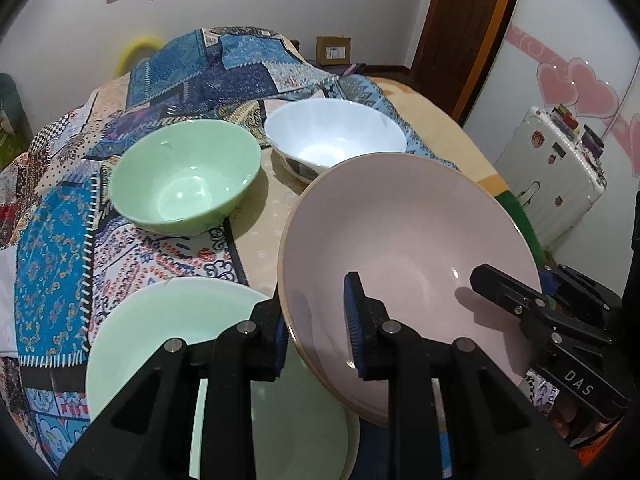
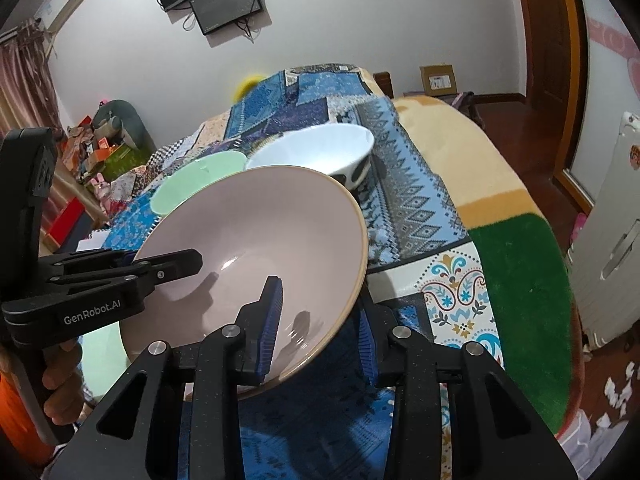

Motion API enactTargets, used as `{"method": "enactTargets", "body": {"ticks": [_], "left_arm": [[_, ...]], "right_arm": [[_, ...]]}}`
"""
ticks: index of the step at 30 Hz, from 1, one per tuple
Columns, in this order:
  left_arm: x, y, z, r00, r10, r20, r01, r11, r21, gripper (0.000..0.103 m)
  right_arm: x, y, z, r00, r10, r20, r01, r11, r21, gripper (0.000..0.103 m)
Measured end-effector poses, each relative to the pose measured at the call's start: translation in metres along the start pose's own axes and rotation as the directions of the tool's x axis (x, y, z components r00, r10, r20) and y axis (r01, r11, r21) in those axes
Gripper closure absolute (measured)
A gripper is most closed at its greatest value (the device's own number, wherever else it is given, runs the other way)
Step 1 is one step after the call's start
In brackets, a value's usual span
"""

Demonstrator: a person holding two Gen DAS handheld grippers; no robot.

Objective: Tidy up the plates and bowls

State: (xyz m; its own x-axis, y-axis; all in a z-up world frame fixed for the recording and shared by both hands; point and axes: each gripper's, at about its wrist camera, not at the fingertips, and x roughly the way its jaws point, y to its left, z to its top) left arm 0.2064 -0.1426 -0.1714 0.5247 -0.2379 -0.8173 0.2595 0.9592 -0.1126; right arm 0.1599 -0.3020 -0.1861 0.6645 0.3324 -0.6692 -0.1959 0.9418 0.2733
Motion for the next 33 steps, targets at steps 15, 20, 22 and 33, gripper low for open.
{"method": "enactTargets", "body": {"ticks": [15, 20, 22, 33], "left_arm": [[-0.078, 0.042, -0.025, 0.996, 0.036, 0.078, -0.031, 0.997, -0.068, 0.078], [-0.108, 0.066, -0.041, 0.992, 0.071, 0.101, -0.060, 0.993, -0.104, 0.078], [-0.119, 0.076, -0.047, 0.990, 0.093, 0.108, -0.080, 0.990, -0.118, 0.078], [-0.170, 0.140, -0.089, 0.974, 0.197, 0.114, -0.167, 0.959, -0.230, 0.078]], "right_arm": [[-0.019, 0.062, 0.013, 0.997, 0.048, 0.062, -0.043, 0.995, -0.089, 0.071], [-0.019, 0.092, 0.011, 0.994, 0.085, 0.063, -0.076, 0.988, -0.133, 0.071], [-0.018, 0.102, 0.010, 0.993, 0.100, 0.062, -0.090, 0.985, -0.146, 0.071], [-0.001, 0.174, 0.003, 0.978, 0.209, 0.014, -0.200, 0.949, -0.245, 0.071]]}}
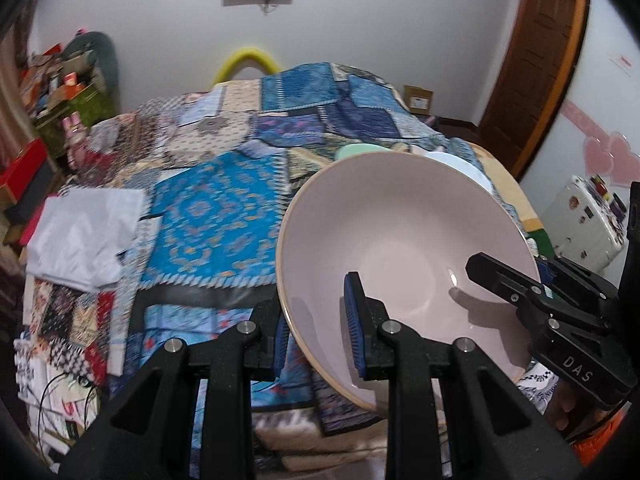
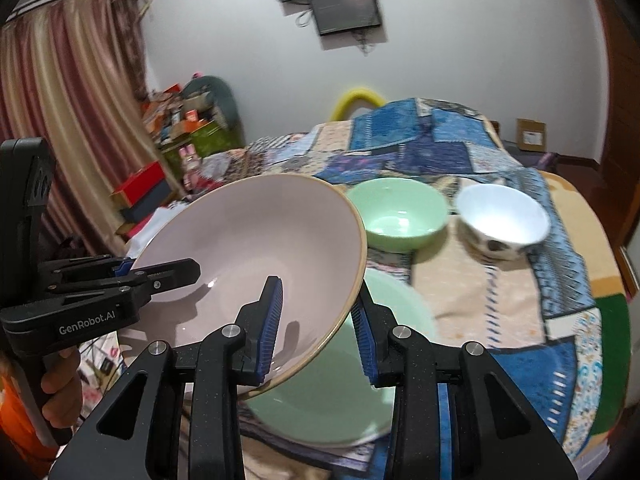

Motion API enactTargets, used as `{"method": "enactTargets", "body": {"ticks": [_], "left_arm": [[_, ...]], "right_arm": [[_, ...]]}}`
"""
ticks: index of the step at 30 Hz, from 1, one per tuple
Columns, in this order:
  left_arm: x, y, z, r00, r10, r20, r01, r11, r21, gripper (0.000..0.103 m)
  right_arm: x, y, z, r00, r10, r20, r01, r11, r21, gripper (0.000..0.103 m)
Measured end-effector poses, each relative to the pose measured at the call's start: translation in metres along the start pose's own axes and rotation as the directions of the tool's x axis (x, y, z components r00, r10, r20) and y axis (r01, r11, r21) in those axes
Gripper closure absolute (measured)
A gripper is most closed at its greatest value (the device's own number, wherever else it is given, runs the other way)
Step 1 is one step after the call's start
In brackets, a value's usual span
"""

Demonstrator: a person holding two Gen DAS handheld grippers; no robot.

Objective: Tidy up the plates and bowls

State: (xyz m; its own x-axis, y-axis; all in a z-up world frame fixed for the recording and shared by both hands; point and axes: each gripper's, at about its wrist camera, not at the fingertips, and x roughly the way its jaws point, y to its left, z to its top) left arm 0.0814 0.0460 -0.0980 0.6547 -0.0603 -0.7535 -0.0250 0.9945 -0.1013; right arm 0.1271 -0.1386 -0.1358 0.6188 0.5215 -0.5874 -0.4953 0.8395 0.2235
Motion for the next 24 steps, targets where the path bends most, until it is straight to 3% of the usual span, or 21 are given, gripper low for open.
{"method": "enactTargets", "body": {"ticks": [13, 24], "left_arm": [[-0.022, 0.075, -0.024, 0.996, 0.091, 0.003, -0.091, 0.991, -0.102, 0.078], [0.000, 0.119, -0.040, 0.993, 0.109, -0.051, -0.116, 0.978, -0.171, 0.078]], "right_arm": [[0.040, 0.065, 0.003, 0.993, 0.098, -0.060, -0.104, 0.990, -0.092, 0.071], [0.079, 0.098, 0.001, 0.983, 0.124, -0.138, -0.144, 0.979, -0.147, 0.071]]}}
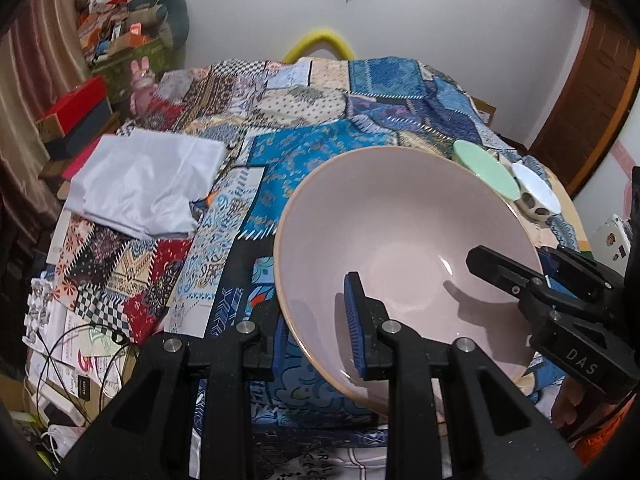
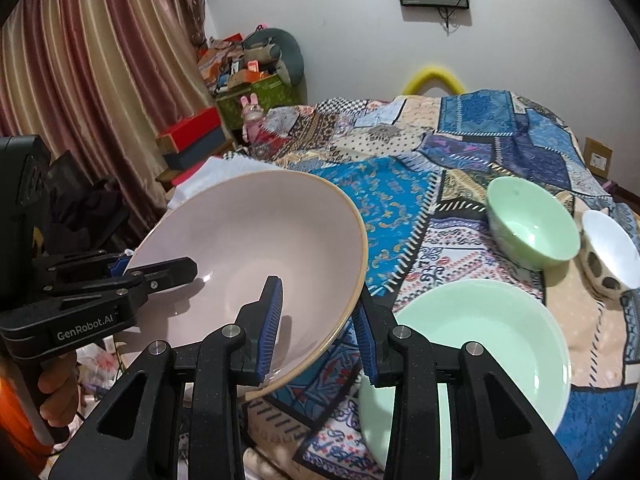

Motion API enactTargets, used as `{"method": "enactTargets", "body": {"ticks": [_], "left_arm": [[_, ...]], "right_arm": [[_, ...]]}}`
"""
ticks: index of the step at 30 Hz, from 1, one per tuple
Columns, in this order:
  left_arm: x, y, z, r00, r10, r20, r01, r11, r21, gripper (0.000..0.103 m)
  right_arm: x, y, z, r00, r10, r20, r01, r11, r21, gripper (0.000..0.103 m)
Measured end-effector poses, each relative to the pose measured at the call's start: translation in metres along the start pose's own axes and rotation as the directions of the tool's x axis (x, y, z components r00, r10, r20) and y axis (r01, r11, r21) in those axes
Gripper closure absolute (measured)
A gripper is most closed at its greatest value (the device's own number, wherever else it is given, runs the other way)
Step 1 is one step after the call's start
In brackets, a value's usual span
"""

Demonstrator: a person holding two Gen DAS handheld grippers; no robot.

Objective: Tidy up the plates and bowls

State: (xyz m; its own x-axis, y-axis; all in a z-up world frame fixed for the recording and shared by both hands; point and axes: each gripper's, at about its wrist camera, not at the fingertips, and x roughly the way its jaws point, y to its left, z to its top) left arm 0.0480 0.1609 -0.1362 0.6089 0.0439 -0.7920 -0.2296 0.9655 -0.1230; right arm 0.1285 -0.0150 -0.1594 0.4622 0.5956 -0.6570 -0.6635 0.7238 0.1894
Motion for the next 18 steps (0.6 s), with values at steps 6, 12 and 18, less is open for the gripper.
{"method": "enactTargets", "body": {"ticks": [6, 12, 18], "left_arm": [[0.019, 0.013, -0.004, 0.999, -0.008, -0.035, 0.007, 1.000, -0.016, 0.078], [0.038, 0.021, -0.006, 0.997, -0.014, -0.070, 0.012, 0.999, -0.031, 0.078], [0.055, 0.028, -0.010, 0.995, -0.019, -0.101, 0.016, 0.999, -0.035, 0.078]], "right_arm": [[0.019, 0.003, -0.002, 0.999, 0.000, -0.045, 0.000, 1.000, -0.002, 0.071], [0.037, 0.005, -0.005, 0.996, 0.000, -0.088, 0.000, 1.000, 0.000, 0.071], [0.054, 0.003, -0.010, 0.991, -0.002, -0.137, 0.002, 1.000, 0.006, 0.071]]}}
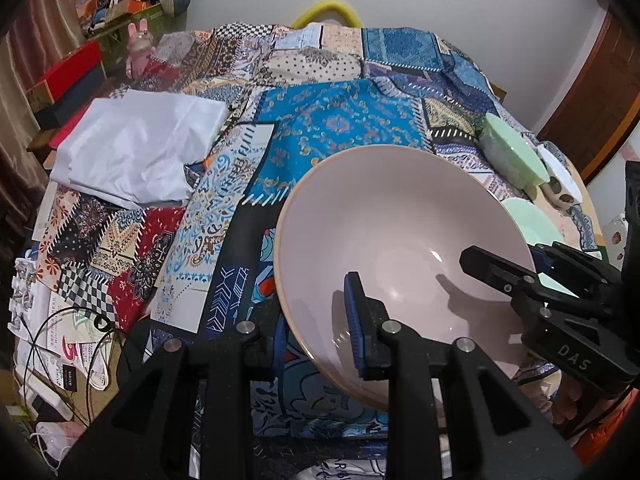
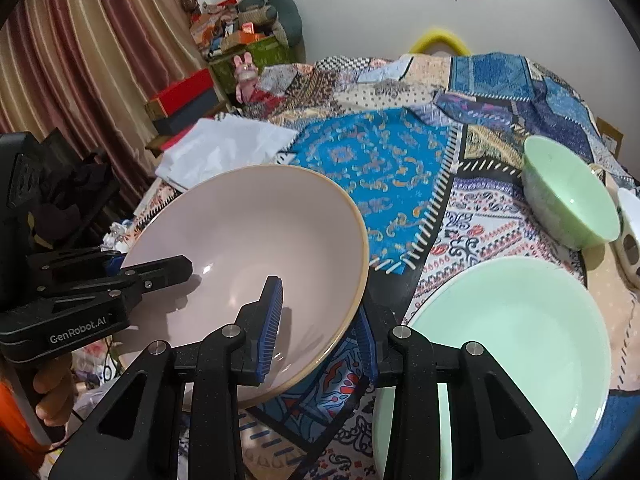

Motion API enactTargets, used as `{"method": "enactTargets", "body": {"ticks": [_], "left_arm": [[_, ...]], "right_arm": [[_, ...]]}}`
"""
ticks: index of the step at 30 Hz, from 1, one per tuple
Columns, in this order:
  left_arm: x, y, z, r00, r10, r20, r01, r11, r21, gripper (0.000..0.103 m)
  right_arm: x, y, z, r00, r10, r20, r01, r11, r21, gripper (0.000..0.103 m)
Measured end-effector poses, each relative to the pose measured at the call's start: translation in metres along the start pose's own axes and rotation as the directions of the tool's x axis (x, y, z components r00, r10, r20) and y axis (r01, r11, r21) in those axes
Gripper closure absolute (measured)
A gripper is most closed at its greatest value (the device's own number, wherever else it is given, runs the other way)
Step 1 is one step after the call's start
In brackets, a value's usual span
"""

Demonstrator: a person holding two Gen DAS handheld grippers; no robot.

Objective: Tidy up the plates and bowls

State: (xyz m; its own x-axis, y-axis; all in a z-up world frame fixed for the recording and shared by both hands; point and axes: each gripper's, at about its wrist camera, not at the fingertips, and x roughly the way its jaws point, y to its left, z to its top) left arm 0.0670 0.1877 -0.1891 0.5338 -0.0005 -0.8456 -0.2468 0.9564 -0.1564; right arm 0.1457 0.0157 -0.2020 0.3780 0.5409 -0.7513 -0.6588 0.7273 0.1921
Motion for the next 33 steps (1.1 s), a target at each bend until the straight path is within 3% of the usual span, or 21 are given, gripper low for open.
{"method": "enactTargets", "body": {"ticks": [20, 33], "left_arm": [[0.030, 0.004, -0.007, 0.999, -0.015, -0.052, 0.015, 1.000, 0.005, 0.078], [0.019, 0.009, -0.008, 0.999, -0.008, -0.050, 0.007, 1.000, -0.017, 0.078]], "right_arm": [[0.028, -0.009, -0.005, 0.997, 0.007, -0.076, -0.006, 1.000, 0.021, 0.071], [0.017, -0.012, -0.005, 0.999, -0.001, -0.049, 0.003, 0.999, 0.032, 0.069]]}}
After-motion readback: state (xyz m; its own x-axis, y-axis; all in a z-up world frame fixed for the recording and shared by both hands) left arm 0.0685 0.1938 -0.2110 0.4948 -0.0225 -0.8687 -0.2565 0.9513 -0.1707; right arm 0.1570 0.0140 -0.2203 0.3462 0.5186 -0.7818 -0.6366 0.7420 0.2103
